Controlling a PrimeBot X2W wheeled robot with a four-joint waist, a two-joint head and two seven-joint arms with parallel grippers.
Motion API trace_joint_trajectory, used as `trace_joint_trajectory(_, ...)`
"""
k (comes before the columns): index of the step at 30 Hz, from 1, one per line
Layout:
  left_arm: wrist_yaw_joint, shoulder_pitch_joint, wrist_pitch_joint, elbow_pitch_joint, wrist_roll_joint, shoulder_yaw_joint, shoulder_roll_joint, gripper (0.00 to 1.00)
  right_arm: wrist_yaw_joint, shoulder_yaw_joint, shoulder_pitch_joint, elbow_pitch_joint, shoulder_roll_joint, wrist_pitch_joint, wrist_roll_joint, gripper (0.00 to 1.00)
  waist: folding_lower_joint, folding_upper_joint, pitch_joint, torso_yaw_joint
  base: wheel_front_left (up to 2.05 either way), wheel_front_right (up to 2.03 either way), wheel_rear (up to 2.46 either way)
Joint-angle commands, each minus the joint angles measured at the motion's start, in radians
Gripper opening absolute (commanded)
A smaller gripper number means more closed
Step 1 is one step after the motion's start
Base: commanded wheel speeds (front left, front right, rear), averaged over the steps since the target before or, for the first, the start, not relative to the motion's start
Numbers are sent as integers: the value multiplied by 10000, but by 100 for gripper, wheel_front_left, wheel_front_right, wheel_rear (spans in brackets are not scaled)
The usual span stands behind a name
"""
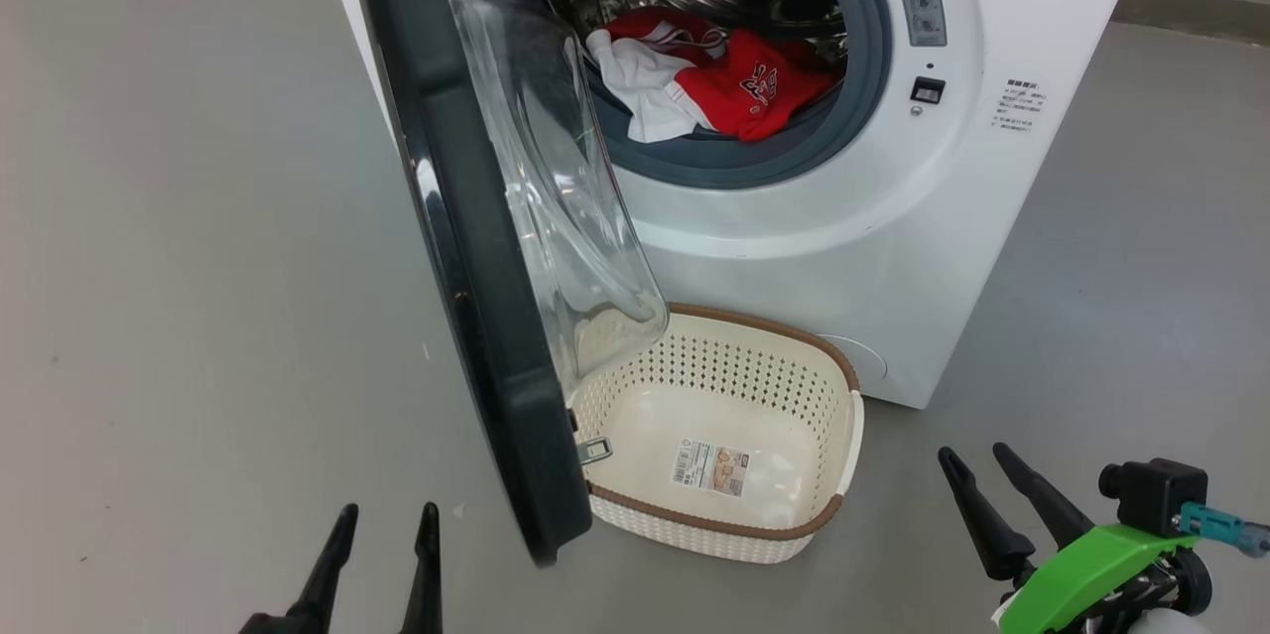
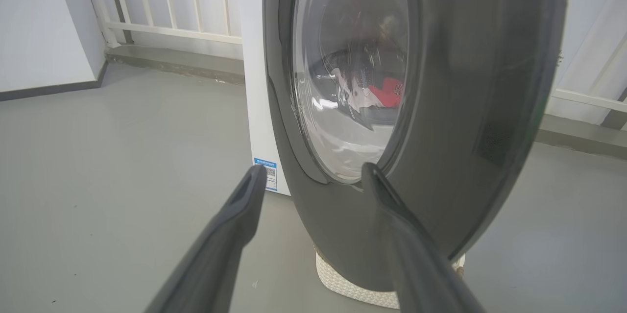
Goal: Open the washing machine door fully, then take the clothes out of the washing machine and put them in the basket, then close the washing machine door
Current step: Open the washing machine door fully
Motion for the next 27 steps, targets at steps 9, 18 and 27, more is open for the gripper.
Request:
trace_joint_trajectory(9,-33,-75,-122,-182,73,285,72,100,63,-1824,916,-976,687,-136,-3121,100,0,0,-41,14,0,0,0)
trace_joint_trajectory(18,-28,-38,-122,-225,130,255,72,100,63,-3111,1628,-1902,1441,-137,-4899,100,0,0,-53,19,0,0,0)
trace_joint_trajectory(27,16,-53,-122,-206,109,212,72,100,63,-4102,2270,-1866,1974,-137,-5890,100,0,0,-47,37,0,0,0)
